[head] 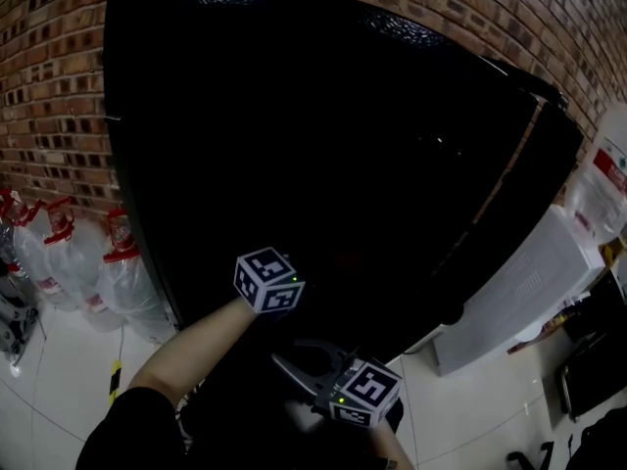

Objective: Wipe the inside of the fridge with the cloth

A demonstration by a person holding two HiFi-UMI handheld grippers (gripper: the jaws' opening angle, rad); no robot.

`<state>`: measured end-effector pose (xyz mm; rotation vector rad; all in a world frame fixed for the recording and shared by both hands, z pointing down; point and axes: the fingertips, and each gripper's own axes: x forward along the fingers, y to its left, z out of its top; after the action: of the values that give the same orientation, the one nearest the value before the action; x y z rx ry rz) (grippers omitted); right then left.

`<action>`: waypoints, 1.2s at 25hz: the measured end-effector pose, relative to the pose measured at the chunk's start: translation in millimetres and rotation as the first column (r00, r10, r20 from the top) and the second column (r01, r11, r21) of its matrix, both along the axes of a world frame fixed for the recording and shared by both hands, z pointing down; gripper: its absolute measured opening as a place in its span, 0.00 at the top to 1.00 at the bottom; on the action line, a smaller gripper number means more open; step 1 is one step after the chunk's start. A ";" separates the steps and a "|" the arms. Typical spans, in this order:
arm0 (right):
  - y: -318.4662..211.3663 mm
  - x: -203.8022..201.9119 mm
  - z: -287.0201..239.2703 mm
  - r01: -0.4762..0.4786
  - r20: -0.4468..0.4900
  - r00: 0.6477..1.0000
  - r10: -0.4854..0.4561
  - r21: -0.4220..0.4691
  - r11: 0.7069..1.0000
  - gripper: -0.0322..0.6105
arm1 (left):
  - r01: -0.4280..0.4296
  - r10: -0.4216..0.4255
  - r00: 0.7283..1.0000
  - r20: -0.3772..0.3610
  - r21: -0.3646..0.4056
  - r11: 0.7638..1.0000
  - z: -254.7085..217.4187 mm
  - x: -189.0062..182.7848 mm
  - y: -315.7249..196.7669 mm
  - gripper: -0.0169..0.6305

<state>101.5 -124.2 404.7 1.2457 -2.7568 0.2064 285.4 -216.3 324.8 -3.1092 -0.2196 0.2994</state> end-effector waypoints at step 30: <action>-18.8 38.2 9.0 -0.061 0.116 0.991 0.061 0.002 0.998 0.88 | 0.306 -0.305 0.952 0.022 -0.104 0.946 9.3 65.7 -154.4 0.89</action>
<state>139.7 -143.0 413.7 1.3623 -2.8198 0.2859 351.1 -370.7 334.0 -3.1803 0.2877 0.3039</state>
